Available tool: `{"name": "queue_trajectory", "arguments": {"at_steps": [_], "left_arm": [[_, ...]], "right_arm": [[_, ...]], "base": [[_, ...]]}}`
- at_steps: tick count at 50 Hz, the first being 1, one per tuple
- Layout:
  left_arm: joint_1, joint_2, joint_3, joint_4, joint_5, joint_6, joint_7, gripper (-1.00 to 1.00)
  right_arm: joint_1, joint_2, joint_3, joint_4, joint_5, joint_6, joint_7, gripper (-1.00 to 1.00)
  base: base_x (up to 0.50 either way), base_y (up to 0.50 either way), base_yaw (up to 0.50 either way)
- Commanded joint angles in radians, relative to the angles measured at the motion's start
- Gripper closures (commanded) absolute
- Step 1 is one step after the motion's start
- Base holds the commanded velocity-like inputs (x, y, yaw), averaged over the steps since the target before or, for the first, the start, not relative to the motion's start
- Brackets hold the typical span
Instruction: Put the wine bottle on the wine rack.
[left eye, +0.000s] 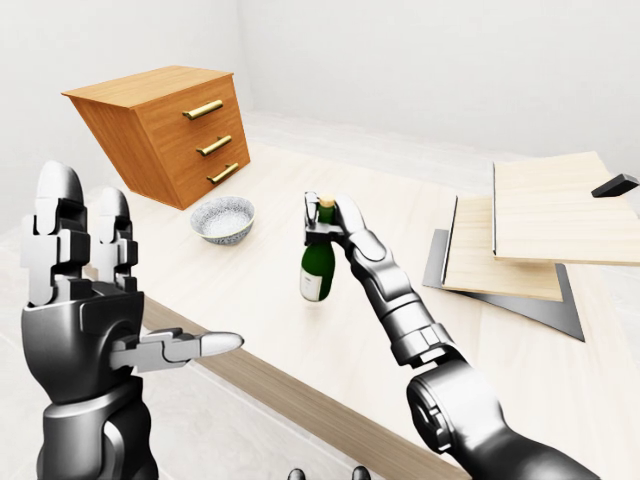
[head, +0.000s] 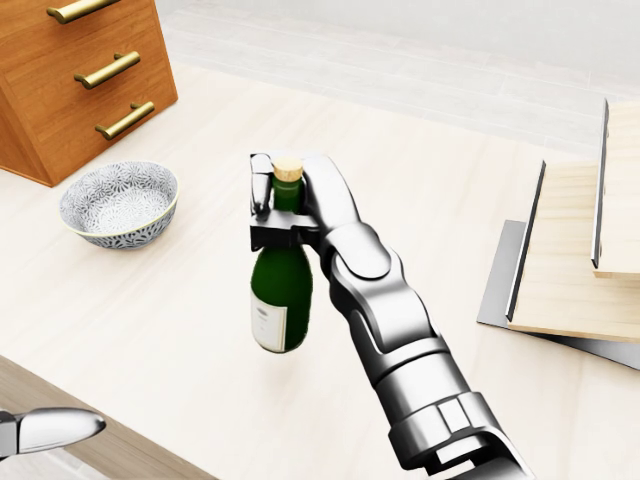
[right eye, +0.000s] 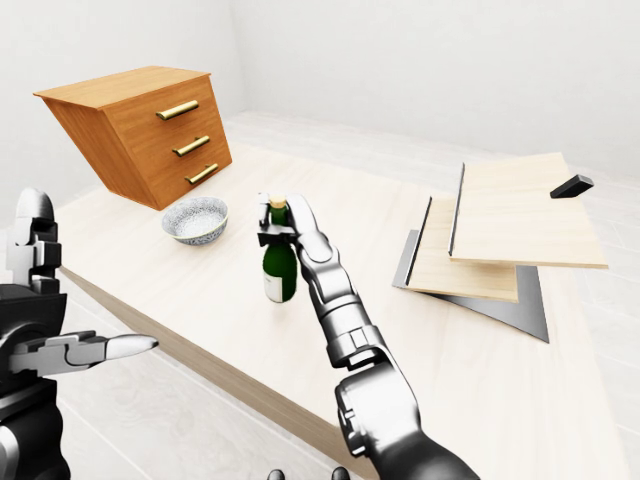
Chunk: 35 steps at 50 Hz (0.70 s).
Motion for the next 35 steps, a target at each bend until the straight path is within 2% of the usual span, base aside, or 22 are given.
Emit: {"name": "queue_trajectory", "arguments": {"at_steps": [1,7,8,10,18,27,35], "left_arm": [[-0.005,0.001,-0.006,0.008,0.003,0.0,0.003,-1.0],[-0.015,0.006,-0.013,0.014,0.006,0.0,0.007,-1.0],[-0.015,0.005,-0.017,0.009,0.006,0.0,0.008,-1.0],[-0.014,0.006,-0.019,0.007,0.006,0.0,0.008,-1.0],[-0.012,0.007,-0.009,0.004,-0.003,0.0,0.006,-1.0],[-0.003,0.002,-0.026,0.009,0.007,0.0,0.004,-1.0],[-0.001,-0.002,-0.043,0.015,0.018,0.0,0.008,-1.0]], "right_arm": [[0.0,-0.037,-0.021,-0.172,0.047,0.0,-0.039,1.0],[-0.003,-0.068,-0.03,-0.274,0.069,0.0,-0.051,1.0],[-0.019,-0.084,-0.039,-0.274,0.05,0.0,-0.099,1.0],[-0.021,-0.089,-0.05,-0.295,0.075,0.0,-0.077,1.0],[-0.074,-0.147,-0.102,-0.302,0.135,0.0,-0.104,1.0],[-0.158,-0.247,-0.154,-0.148,0.187,0.0,-0.129,1.0],[-0.176,-0.3,-0.154,-0.068,0.202,0.0,-0.119,1.0]], "base": [[0.0,0.0,0.0],[0.0,0.0,0.0],[0.0,0.0,0.0],[0.0,0.0,0.0],[0.0,0.0,0.0],[0.0,0.0,0.0],[0.0,0.0,0.0]]}}
